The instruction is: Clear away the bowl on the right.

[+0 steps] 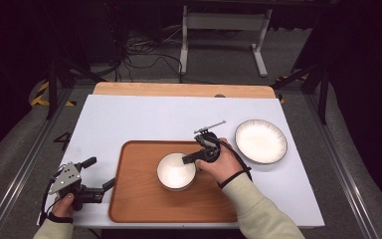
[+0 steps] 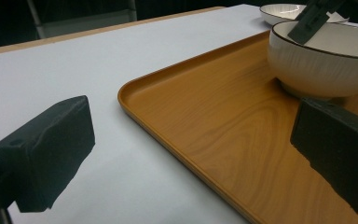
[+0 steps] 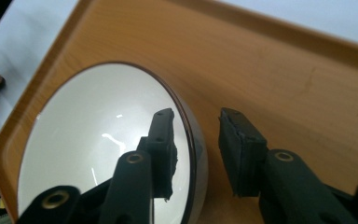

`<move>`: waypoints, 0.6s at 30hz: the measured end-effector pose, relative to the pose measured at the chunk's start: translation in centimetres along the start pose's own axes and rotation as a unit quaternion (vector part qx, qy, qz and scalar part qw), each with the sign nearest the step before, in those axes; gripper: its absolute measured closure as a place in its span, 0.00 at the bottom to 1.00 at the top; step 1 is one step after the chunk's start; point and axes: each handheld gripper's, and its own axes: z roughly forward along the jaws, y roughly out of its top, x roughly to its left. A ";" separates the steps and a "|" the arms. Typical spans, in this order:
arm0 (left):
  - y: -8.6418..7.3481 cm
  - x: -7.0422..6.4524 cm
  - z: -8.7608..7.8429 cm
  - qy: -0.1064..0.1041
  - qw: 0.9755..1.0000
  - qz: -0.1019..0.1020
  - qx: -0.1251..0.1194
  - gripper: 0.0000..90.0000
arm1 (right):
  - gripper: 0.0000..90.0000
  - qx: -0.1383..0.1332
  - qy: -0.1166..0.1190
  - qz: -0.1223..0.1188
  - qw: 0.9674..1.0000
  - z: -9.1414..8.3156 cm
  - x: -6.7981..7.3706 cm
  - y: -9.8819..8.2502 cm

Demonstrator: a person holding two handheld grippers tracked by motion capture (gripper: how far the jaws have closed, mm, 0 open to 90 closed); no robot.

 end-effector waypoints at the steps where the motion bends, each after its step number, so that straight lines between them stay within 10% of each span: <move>1: 0.0 0.0 0.0 0.000 1.000 0.000 0.000 0.00 | 0.70 -0.012 0.000 -0.010 1.000 -0.2 0.1 0.1; 11: 0.0 0.0 0.0 -0.002 1.000 0.000 0.003 0.00 | 0.56 -0.137 0.008 -0.096 0.986 -2.9 0.9 0.2; 18: 0.1 0.1 0.1 -0.003 1.000 -0.001 0.006 0.00 | 0.50 -0.209 0.019 -0.158 0.965 -4.4 1.8 0.0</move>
